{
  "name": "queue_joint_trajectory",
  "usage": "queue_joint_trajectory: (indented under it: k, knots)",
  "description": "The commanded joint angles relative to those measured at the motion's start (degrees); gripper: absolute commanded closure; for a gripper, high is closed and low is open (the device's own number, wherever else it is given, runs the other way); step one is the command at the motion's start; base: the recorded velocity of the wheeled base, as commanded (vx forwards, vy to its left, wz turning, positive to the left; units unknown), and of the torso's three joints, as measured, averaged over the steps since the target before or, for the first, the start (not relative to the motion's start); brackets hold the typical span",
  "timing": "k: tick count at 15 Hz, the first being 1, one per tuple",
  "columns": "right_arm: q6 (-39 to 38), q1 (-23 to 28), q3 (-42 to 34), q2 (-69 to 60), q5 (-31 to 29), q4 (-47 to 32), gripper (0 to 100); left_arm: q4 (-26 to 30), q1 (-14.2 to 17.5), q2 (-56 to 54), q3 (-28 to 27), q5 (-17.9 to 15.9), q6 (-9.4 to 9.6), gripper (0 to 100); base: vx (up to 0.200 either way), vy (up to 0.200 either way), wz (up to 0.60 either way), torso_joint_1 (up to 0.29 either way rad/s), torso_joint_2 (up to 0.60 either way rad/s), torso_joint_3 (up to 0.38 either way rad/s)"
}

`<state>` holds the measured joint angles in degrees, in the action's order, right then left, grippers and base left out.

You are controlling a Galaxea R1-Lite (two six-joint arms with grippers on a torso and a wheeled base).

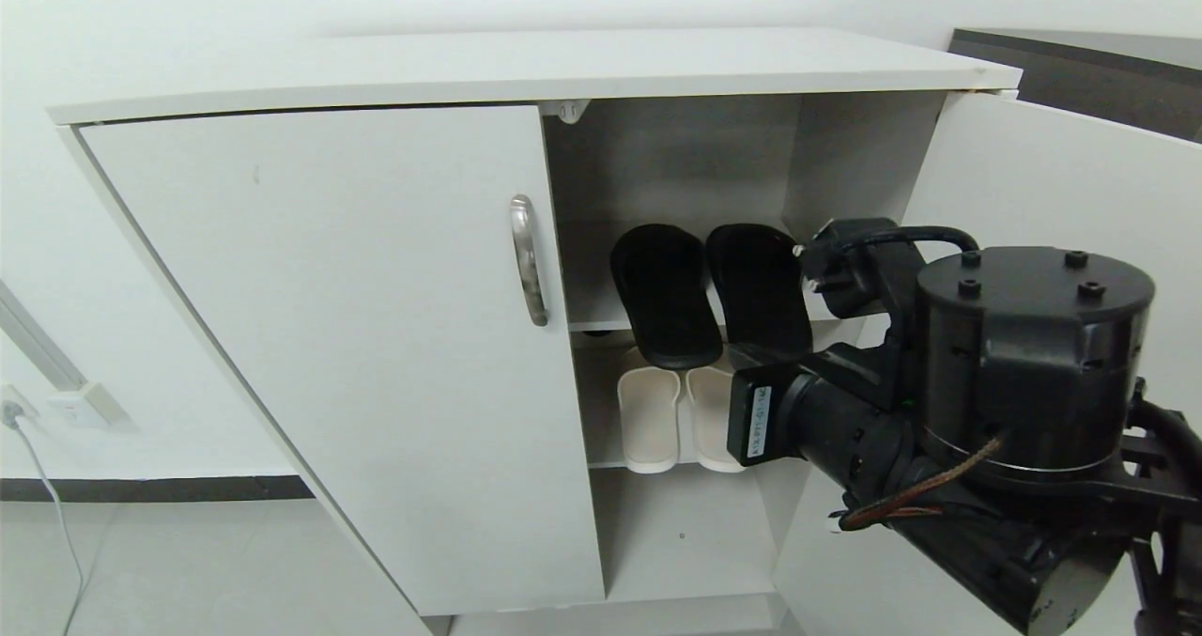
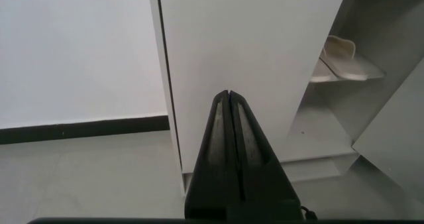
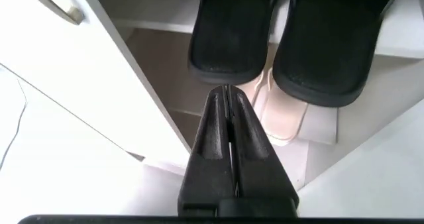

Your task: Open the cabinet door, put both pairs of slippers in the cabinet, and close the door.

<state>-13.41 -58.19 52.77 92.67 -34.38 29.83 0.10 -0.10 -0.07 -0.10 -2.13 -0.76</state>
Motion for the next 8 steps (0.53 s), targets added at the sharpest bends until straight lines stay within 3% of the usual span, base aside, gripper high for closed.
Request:
queue_joint_trajectory:
  k: [1, 5, 8]
  knots:
    - [-0.04, -0.53, -0.39, 0.75, 0.01, 0.05, 100, -0.01, 0.01, 0.07, 0.01, -0.06, -0.04, 100, 0.0, 0.0, 0.0, 0.0, 0.0, 0.0]
    - [-0.13, -0.7, -0.74, 1.99, -0.08, 0.23, 100, -0.01, 0.01, 0.07, 0.01, -0.06, 0.05, 100, 0.0, 0.0, 0.0, 0.0, 0.0, 0.0]
    - [-0.13, -0.7, -0.74, 2.34, -0.08, 0.23, 100, -0.01, 0.01, 0.07, 0.01, -0.06, 0.05, 100, -0.2, 0.0, 0.0, 0.001, 0.0, 0.004]
